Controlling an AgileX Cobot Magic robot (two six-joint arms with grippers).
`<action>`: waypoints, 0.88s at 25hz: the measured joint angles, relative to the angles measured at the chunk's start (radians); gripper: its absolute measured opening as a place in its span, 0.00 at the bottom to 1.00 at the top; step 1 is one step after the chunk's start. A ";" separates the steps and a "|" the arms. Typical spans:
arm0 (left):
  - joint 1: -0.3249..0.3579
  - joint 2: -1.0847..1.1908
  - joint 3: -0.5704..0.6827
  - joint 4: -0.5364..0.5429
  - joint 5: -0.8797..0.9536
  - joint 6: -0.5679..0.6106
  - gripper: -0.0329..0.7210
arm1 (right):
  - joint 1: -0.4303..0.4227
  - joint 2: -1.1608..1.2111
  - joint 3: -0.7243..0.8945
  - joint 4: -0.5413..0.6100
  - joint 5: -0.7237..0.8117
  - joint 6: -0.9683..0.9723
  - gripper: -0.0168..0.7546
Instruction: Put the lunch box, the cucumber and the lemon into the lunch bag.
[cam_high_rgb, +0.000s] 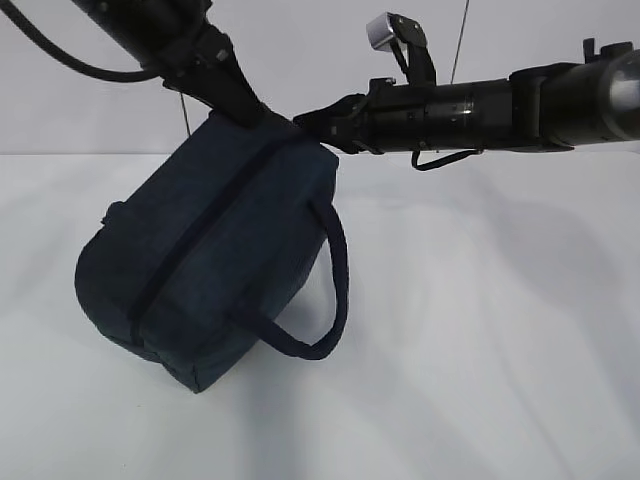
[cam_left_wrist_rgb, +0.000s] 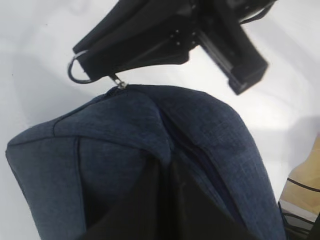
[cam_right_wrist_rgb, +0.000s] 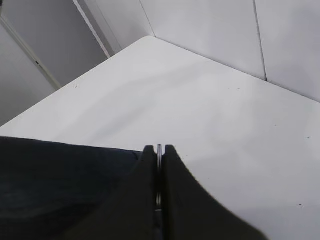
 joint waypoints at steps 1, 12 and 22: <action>0.000 -0.008 0.000 -0.009 0.003 0.006 0.05 | 0.000 0.000 0.000 0.002 -0.001 0.000 0.03; -0.002 -0.049 0.000 -0.036 0.014 0.020 0.05 | -0.003 0.000 0.000 0.009 0.000 0.003 0.03; -0.002 -0.050 0.000 -0.034 0.029 0.021 0.05 | -0.007 -0.013 0.000 0.009 0.040 0.053 0.49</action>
